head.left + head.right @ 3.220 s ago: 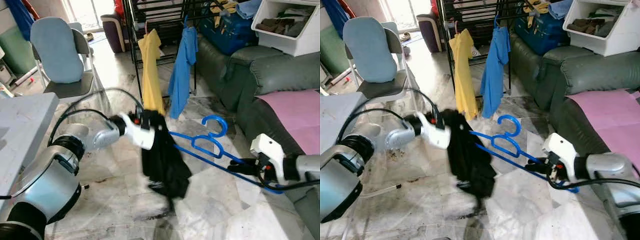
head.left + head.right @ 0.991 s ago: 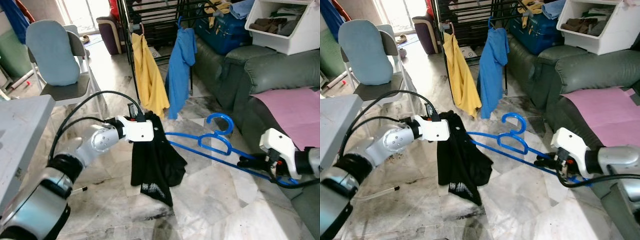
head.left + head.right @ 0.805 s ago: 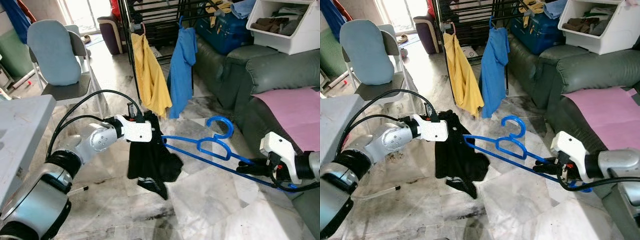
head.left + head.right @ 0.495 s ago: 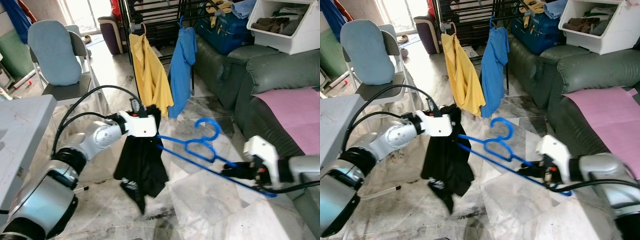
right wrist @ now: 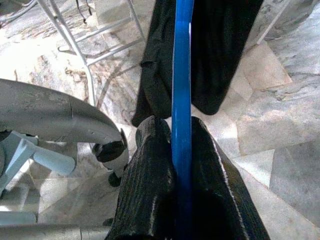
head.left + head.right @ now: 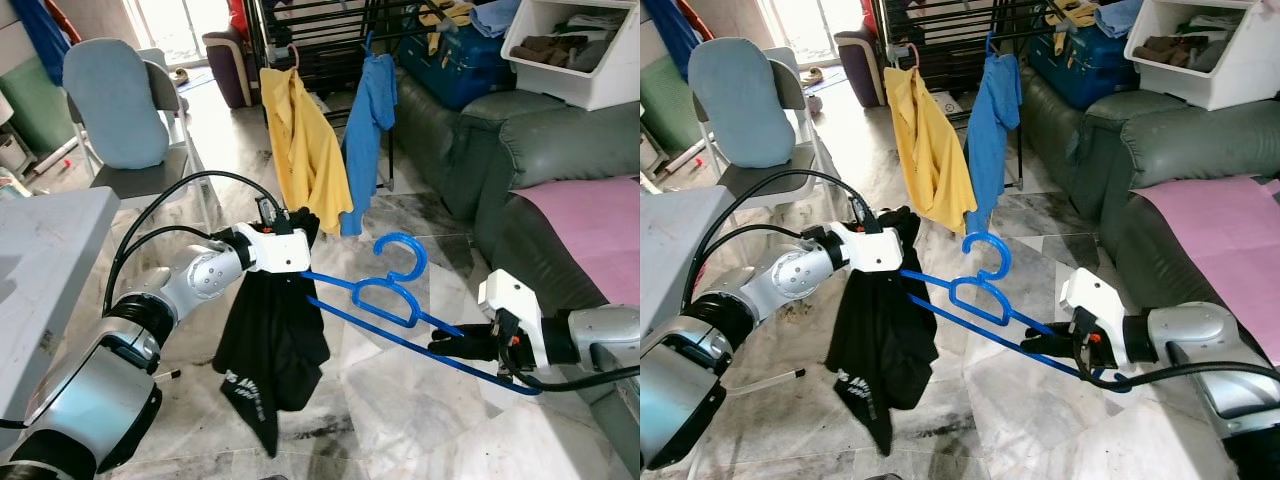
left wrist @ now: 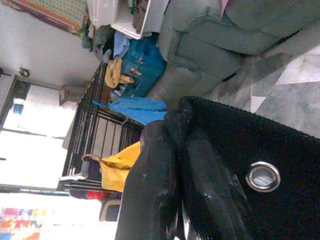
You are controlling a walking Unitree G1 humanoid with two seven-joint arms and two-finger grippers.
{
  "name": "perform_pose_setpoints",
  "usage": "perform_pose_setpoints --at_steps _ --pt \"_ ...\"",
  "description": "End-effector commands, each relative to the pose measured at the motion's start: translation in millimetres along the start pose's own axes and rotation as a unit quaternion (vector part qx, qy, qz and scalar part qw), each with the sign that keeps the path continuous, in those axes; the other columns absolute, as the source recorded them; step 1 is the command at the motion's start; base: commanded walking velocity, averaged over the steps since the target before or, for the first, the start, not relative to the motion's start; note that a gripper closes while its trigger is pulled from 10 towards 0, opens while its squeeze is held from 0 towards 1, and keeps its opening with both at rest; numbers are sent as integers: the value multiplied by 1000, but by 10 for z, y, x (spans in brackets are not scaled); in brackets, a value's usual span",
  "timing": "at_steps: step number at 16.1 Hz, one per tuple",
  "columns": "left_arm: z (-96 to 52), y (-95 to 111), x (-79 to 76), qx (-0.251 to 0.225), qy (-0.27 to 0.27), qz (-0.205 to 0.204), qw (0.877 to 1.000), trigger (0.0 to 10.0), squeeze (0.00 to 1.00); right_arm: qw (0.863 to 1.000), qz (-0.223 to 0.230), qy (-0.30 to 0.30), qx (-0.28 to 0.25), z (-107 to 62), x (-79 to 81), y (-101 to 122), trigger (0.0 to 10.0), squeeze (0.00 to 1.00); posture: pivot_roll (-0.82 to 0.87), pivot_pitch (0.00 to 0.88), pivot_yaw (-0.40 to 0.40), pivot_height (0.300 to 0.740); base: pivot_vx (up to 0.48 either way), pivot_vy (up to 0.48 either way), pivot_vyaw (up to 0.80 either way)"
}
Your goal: Hang hanger
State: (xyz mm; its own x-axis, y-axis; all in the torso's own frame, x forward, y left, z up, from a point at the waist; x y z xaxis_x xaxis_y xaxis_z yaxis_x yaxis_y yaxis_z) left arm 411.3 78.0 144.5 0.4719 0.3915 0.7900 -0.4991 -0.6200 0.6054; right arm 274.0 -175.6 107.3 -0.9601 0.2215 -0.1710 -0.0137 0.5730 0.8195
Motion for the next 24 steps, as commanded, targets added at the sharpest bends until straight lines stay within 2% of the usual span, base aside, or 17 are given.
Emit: perform_pose_setpoints --at_steps 1,3,4,7,8,9,11,13,15,19,22,24 --pt "19 49 174 -6 29 2 1000 10000 0 999 -22 19 -23 64 68 148 10000 0 -111 0 111 740 0 0 0" --pt "5 -22 241 13 50 11 999 10000 0 999 -27 -29 -27 26 -111 181 10000 0 -111 0 111 740 0 0 0" --pt "-15 -67 314 25 69 23 997 10000 0 991 -53 -115 29 -96 -437 2 10000 0 -111 0 111 740 0 0 0" --pt "-24 -97 309 32 68 23 997 10000 0 987 -65 -139 42 -136 -529 -20 10000 0 -115 0 112 740 0 0 0" --pt "-44 -193 216 55 51 29 997 10000 0 987 -64 -147 30 -128 -567 46 10000 0 -116 0 111 740 0 0 0" --pt "-64 -261 134 68 44 31 996 10000 0 989 -61 -130 26 -84 -510 59 10000 0 -115 0 110 740 0 0 0" --pt "-68 -266 123 66 48 20 996 10000 0 994 -52 -95 21 -43 -378 53 10000 0 -117 0 108 740 0 0 0" --pt "-76 -284 134 69 62 -13 996 10000 0 997 -48 -63 11 -30 -277 53 10000 0 -118 0 107 740 0 0 0" --pt "-93 -343 107 81 71 -41 993 10000 0 998 -39 -41 3 -66 -192 85 10000 0 -125 0 106 740 0 0 0" --pt "-75 -333 106 81 78 -42 993 10000 0 1000 -22 -1 18 -153 -13 -2 10000 0 -140 0 106 740 0 0 0" --pt "-65 -323 149 82 84 -47 992 10000 0 1000 -18 3 8 -91 29 40 10000 0 -140 0 114 740 0 0 0" --pt "-68 -331 151 84 83 -49 992 10000 0 1000 -26 -16 -1 -55 -33 87 10000 0 -141 0 116 740 0 0 0"
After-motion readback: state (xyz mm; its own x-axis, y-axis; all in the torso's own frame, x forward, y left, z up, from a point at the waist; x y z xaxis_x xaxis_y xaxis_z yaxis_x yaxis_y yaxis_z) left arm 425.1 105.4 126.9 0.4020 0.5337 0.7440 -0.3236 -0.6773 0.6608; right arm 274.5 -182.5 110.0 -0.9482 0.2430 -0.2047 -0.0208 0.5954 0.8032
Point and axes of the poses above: a point about 5 cm out from each wrist's last joint towards the gripper, its own z axis pointing out of the wrist towards the gripper, its own y axis along the axis of the wrist's last joint, x = y × z, the point moved 6 cm from there along z, pointing out of the wrist towards the gripper, and after that the axes turned 15 degrees about -z, right-handed, at the moved point
